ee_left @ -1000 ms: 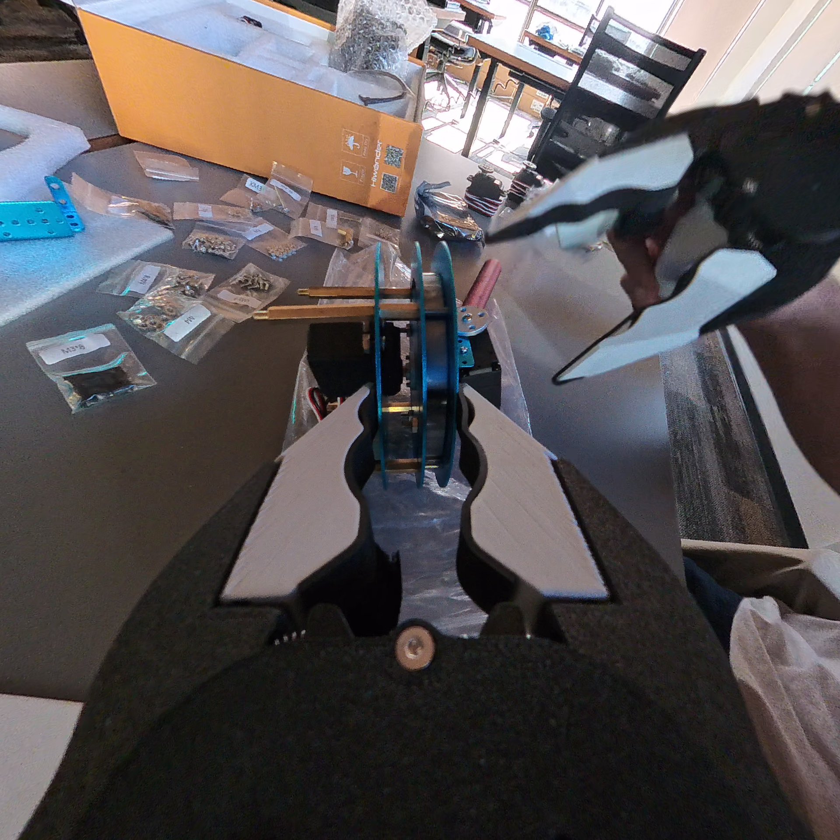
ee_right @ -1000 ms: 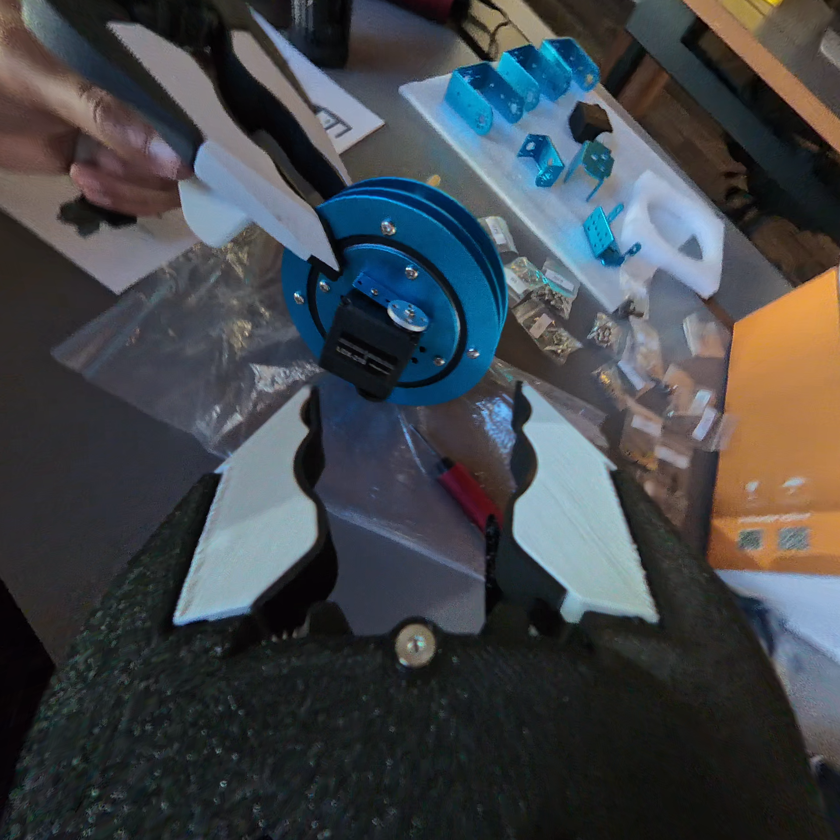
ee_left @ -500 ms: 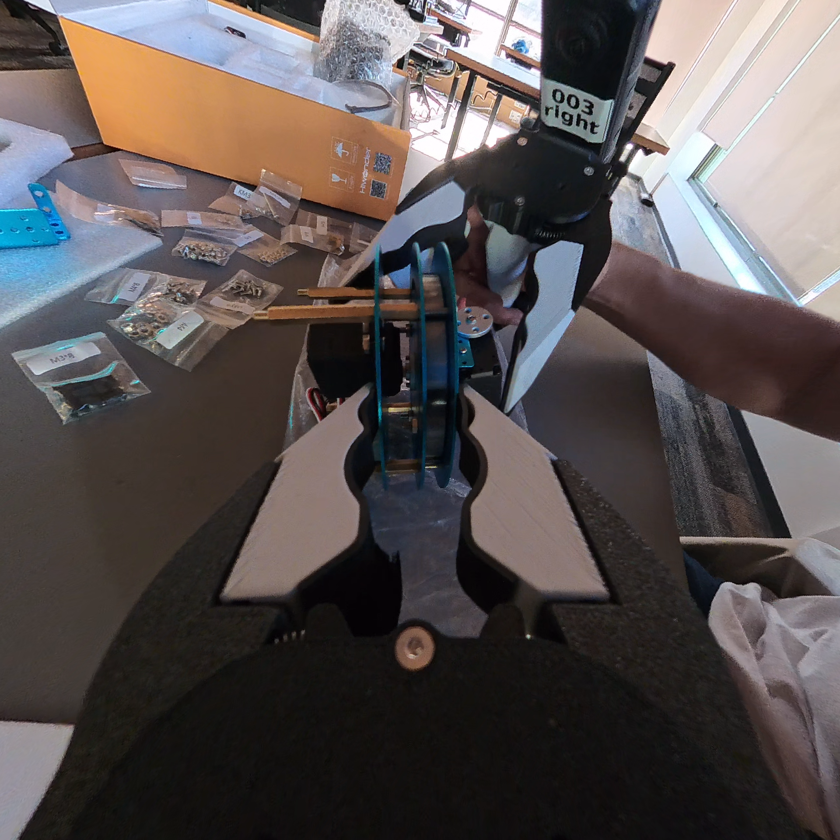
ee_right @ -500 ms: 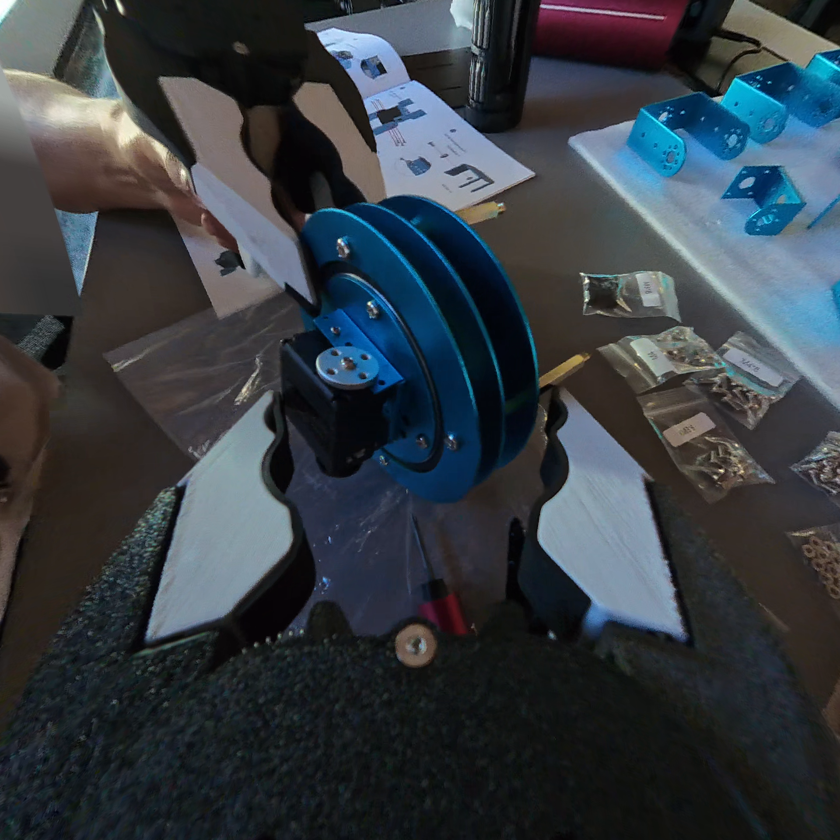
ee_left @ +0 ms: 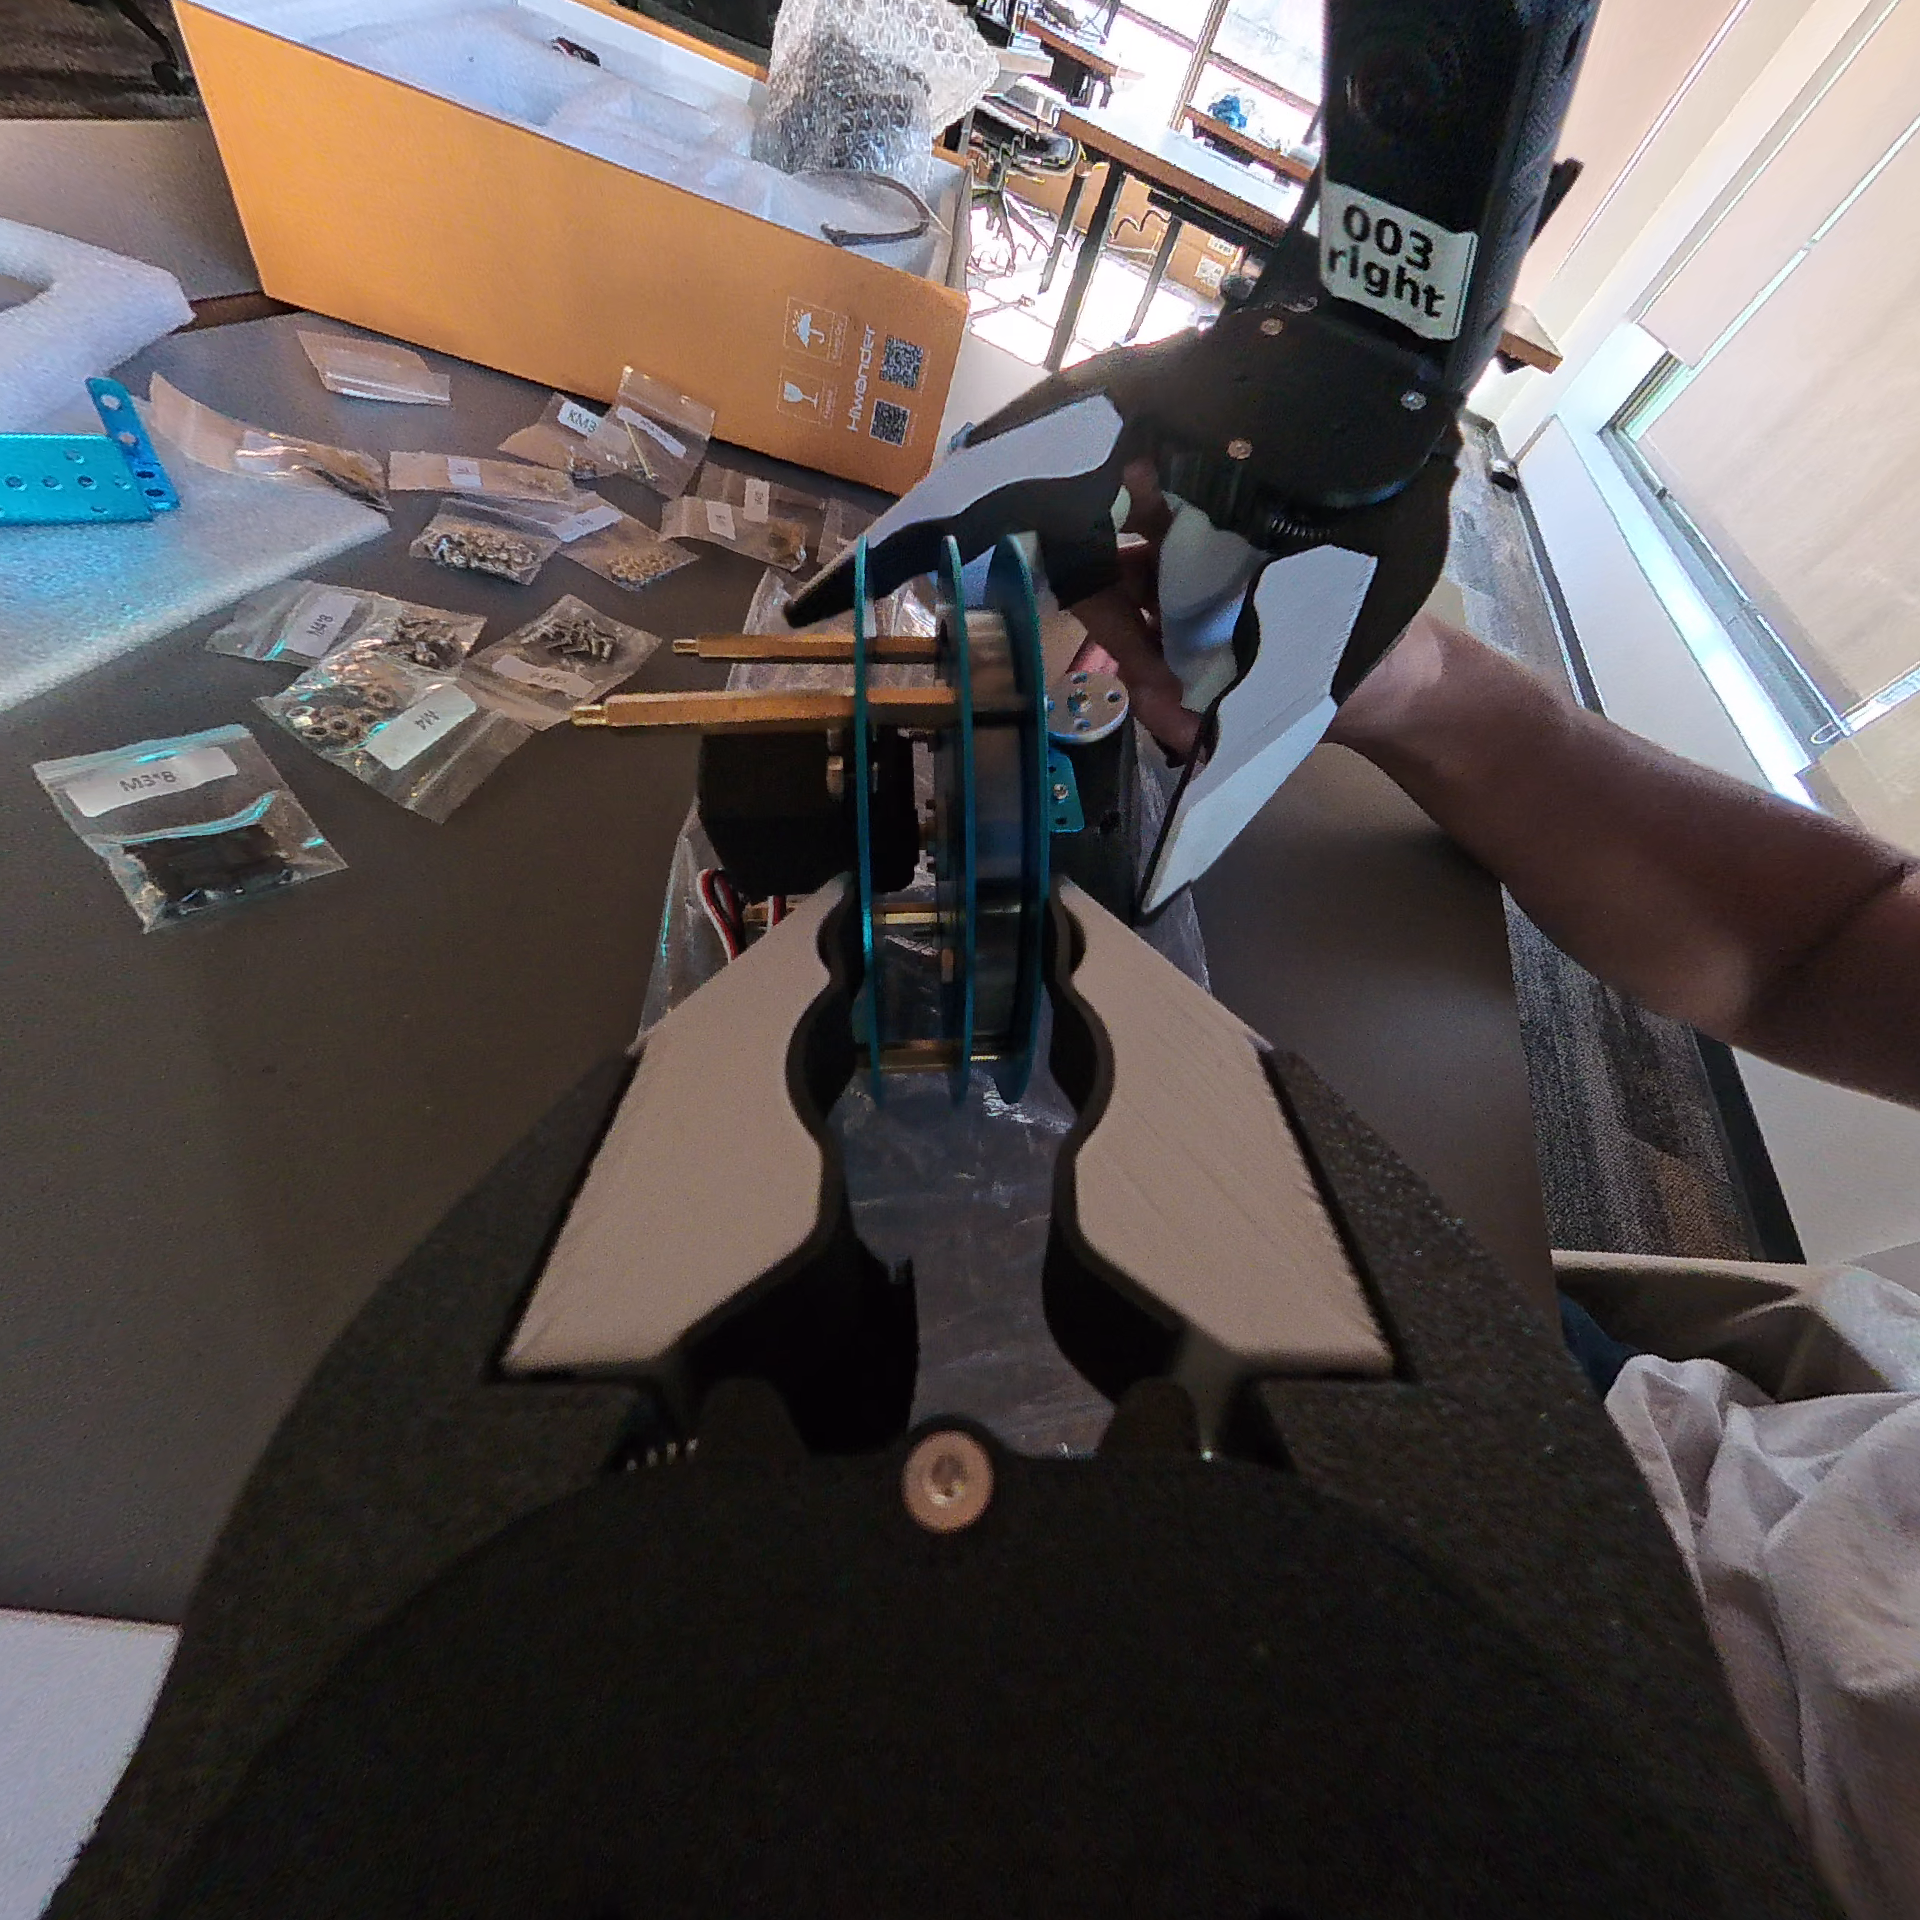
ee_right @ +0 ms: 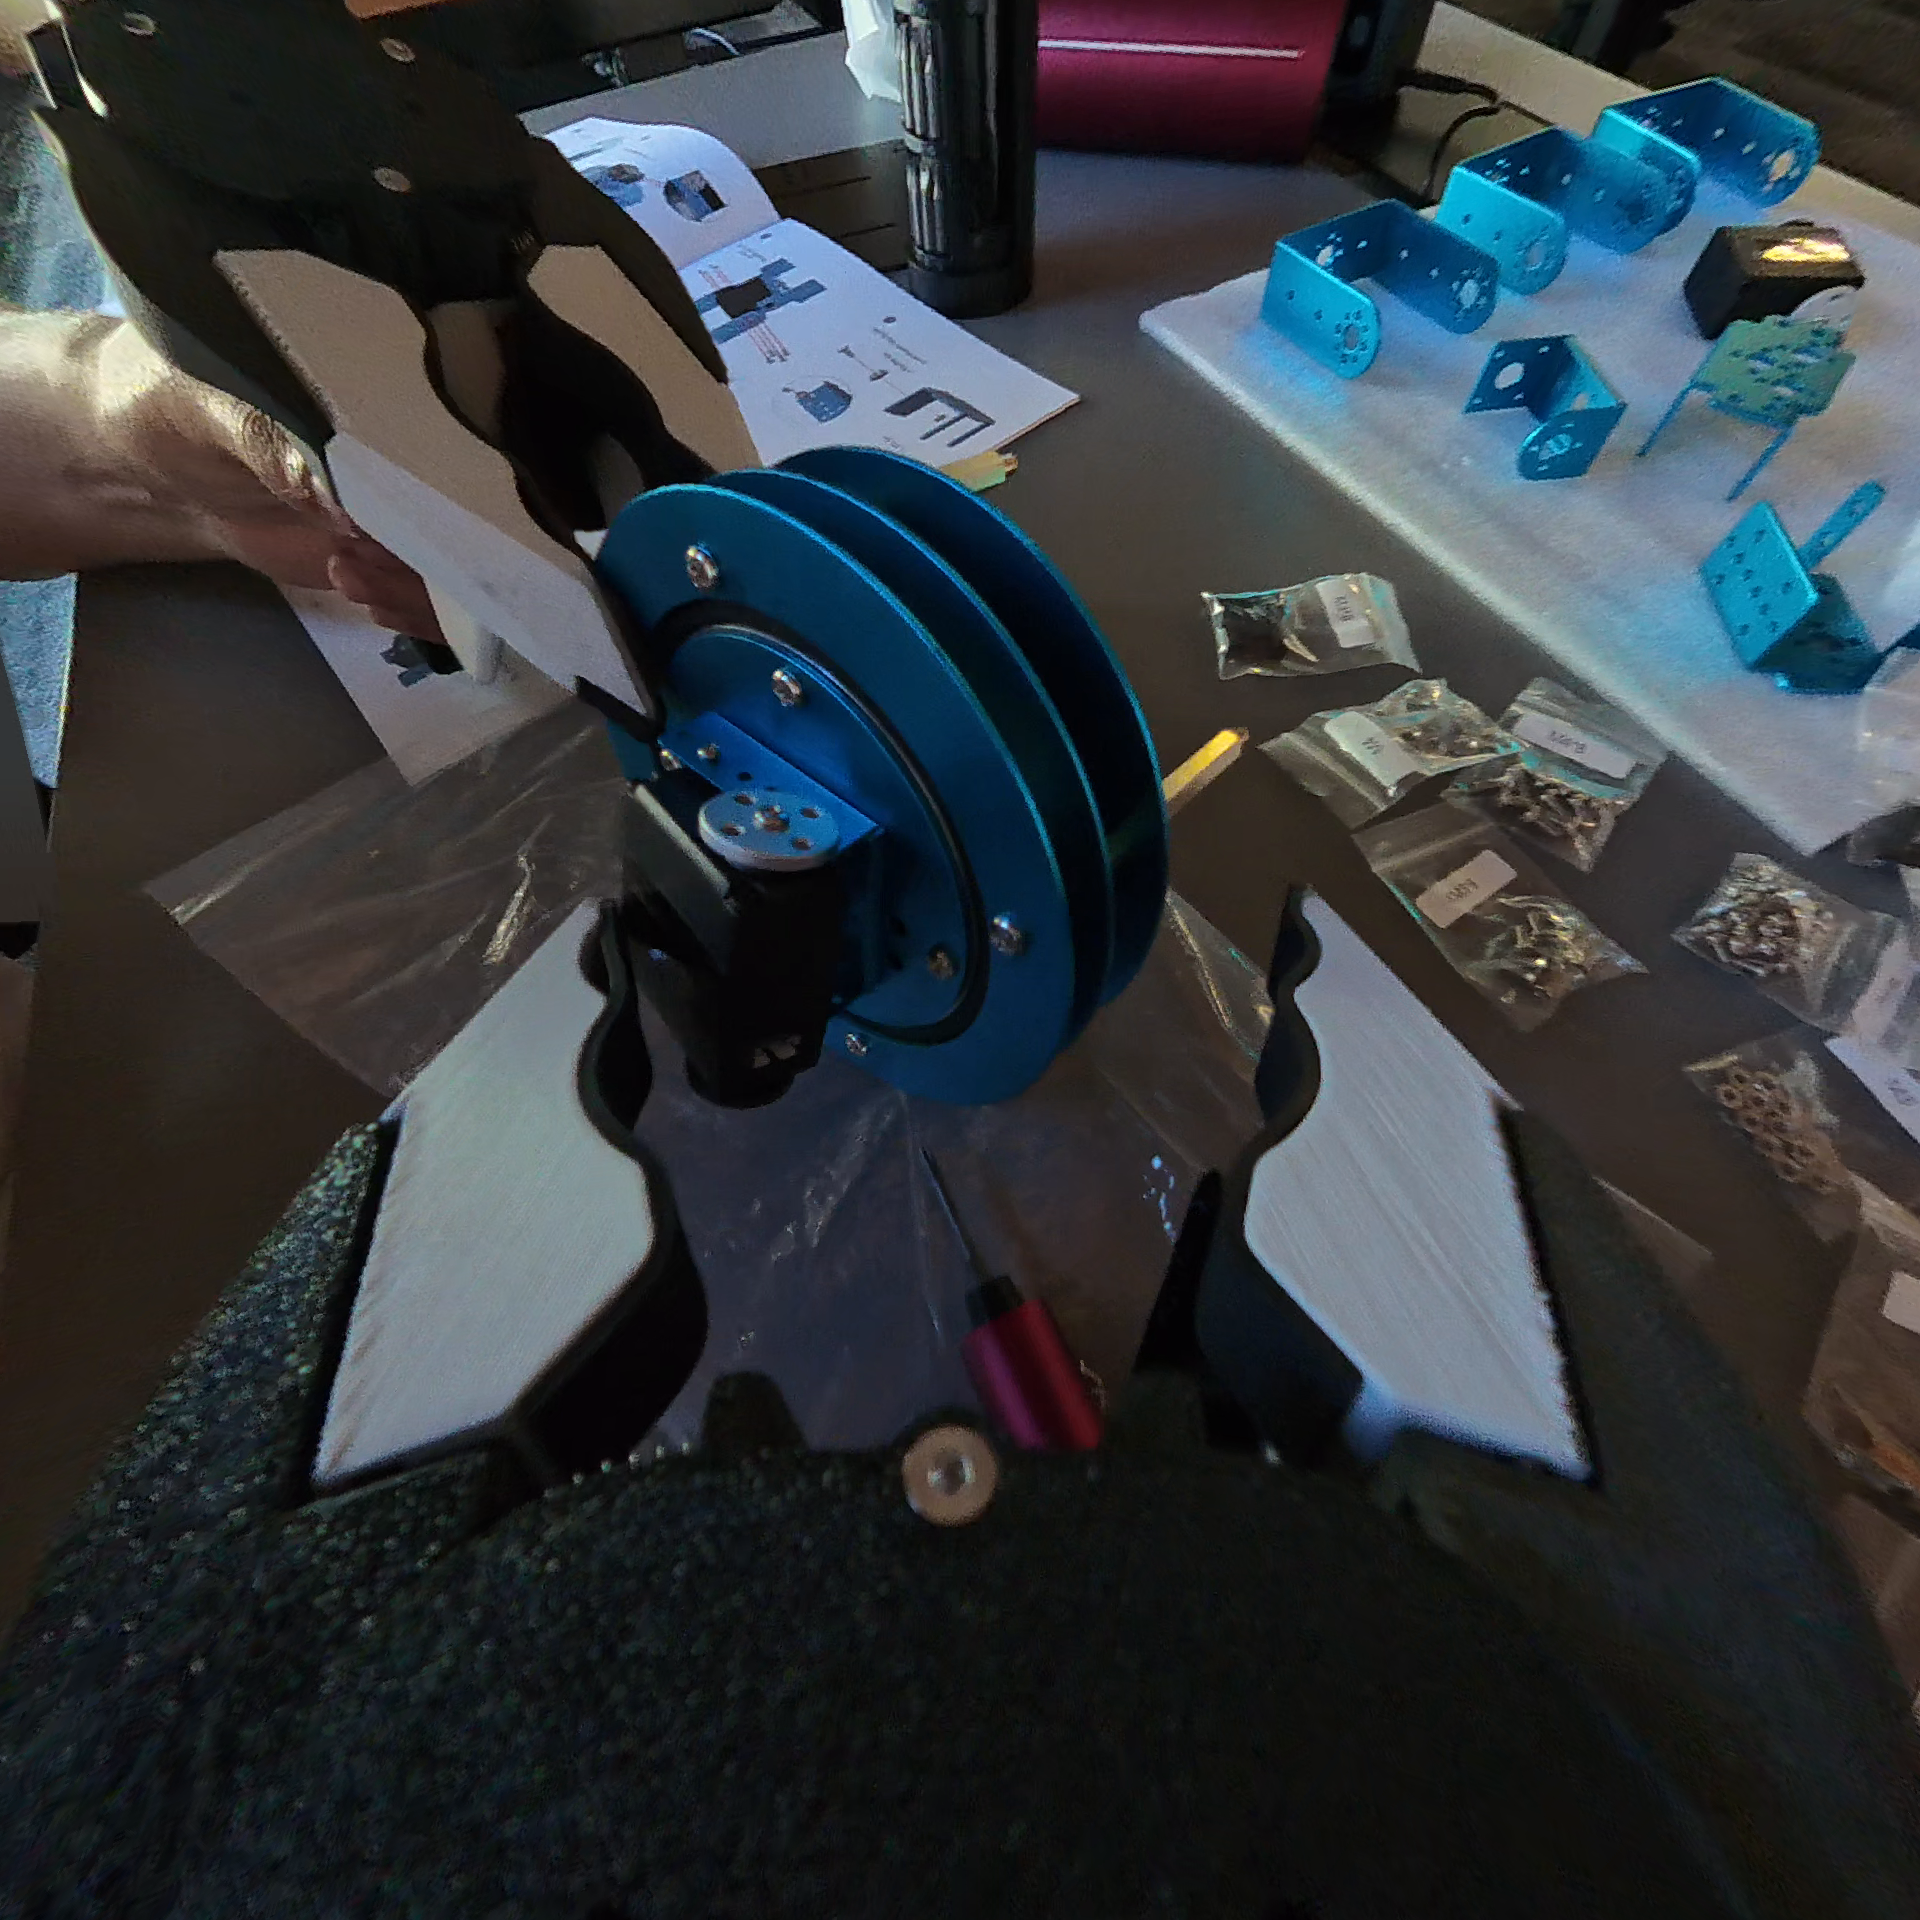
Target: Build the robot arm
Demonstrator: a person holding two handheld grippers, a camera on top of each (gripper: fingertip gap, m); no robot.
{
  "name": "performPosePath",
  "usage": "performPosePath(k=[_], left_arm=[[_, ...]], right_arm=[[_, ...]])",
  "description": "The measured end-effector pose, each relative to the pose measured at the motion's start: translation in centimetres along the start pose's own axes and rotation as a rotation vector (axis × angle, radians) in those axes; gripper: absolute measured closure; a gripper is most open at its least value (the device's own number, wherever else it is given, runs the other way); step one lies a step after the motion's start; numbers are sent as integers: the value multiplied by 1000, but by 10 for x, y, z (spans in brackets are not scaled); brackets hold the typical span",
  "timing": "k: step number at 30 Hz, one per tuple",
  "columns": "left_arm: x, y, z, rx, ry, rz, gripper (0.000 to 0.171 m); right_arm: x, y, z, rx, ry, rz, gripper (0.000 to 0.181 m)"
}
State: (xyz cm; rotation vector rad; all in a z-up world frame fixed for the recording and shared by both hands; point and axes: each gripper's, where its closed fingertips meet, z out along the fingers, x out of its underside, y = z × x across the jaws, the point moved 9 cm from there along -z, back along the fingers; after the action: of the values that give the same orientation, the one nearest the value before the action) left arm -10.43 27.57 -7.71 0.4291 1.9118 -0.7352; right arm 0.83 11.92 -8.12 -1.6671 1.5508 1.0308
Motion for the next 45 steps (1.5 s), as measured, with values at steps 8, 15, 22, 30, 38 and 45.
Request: performPosePath(k=[8, 15, 22, 30, 38, 45], left_arm=[[0, 0, 0, -4, 0, 3, 139], [-1, -3, 1, 2, 0, 8, 139], [0, -4, 2, -10, 2, 10, 139], [0, -4, 2, -11, 3, 4, 139], [0, -5, 2, -15, 5, 5, 139], [0, -5, 2, -15, 5, 9, 140]], right_arm=[[4, 12, -10, 55, 5, 65, 92], [14, 31, -20, 197, -25, 68, 110], [19, 43, -24, 367, -42, 63, 126], [-5, 85, -16, 658, -71, -261, 132], [-10, 95, 1, 912, 30, -569, 129], [-16, 91, 2, 958, 46, -624, 127]])
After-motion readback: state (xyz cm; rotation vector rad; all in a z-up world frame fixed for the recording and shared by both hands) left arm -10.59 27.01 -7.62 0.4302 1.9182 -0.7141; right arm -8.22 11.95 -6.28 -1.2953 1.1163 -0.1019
